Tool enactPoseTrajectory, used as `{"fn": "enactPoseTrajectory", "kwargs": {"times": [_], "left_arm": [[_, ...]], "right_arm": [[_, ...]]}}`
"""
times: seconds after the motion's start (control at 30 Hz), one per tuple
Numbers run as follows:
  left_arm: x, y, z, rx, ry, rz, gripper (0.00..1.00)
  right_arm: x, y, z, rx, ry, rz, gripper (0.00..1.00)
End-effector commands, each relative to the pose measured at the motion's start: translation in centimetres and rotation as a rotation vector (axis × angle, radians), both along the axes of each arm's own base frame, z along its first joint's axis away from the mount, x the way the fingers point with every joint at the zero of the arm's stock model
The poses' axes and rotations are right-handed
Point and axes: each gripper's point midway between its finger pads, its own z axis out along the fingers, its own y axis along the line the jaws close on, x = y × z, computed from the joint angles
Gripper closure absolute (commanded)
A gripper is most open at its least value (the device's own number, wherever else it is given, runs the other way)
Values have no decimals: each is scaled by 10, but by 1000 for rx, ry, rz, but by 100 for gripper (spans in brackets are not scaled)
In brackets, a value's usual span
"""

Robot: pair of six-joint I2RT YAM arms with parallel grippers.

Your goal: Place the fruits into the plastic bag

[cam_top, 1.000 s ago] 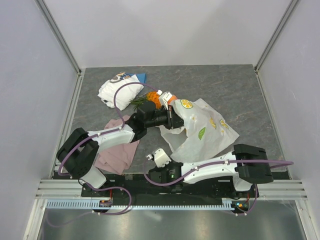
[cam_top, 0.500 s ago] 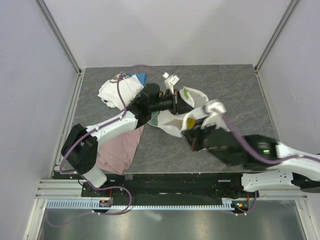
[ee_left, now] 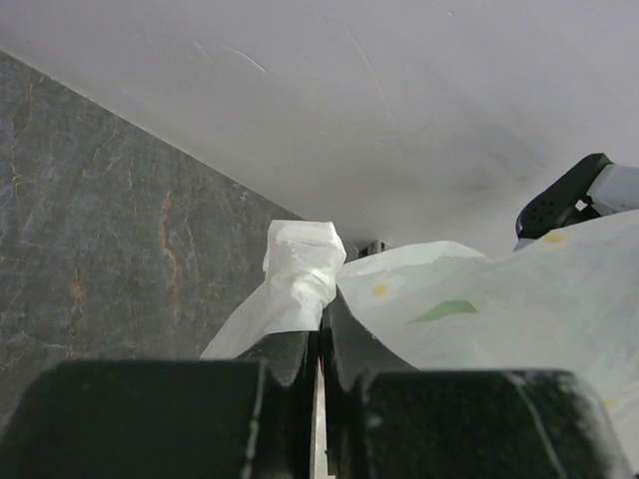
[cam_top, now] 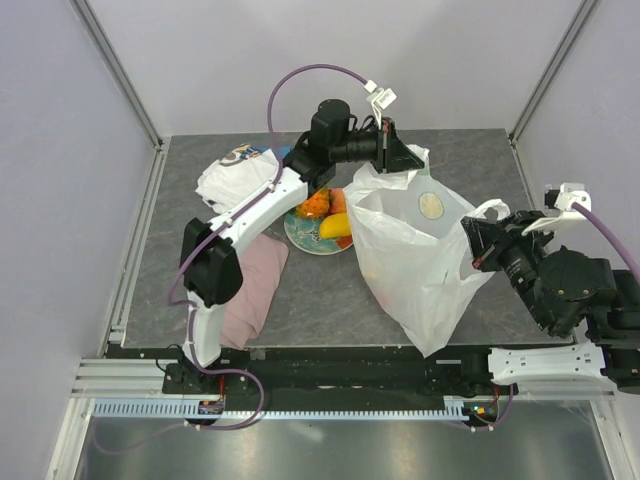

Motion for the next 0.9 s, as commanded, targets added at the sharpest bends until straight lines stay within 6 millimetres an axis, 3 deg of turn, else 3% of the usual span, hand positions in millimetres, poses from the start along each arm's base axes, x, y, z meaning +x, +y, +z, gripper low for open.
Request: {"fn": "enactPoseTrajectory", "kwargs": {"times": [0.0,0.1,0.17,0.2,0.3,0.43,0.47,0.5,0.6,0.67,0.73,0.77,0.8,0.83,0.87], "left_arm": [[3,-3,9,-11,-66,-70,78],[4,5,12,-6,-119,-56,47],[2,18,30,-17,-185,-24,38],[1,24,27,-6,-191,-11,33],[-5,51,45,-10,-253,41,21],[-11,94,68,-54,-287,79,15],[-11,101,61,-50,-267,84,11],[-19,111,70,-63,-278,65,8],[-16,141,73,-59,-265,95,6],[-8,156,59,-26,-249,163,5],[10,184,60,2,-267,314,5],[17,194,43,36,-232,360,5],[34,214,37,59,-220,456,5],[37,227,36,67,-216,503,5],[44,239,17,96,-173,547,5]], "right_arm": [[5,-12,-16,-79,-6,-75,100],[6,-8,-26,-98,7,-90,100],[7,-6,-30,-103,11,-101,100],[7,-5,-31,-106,12,-105,100],[8,-5,-32,-102,12,-113,100],[8,-8,-31,-97,4,-132,100],[9,-10,-30,-94,3,-137,100],[9,-12,-30,-96,-2,-149,100],[10,-18,-28,-91,-11,-166,100],[10,-20,-27,-89,-13,-170,100],[10,-19,-28,-95,-14,-173,100],[10,-19,-27,-95,-14,-174,100],[11,-18,-28,-102,-14,-174,100],[11,-17,-28,-111,-16,-177,100],[11,-17,-27,-111,-16,-178,100]]}}
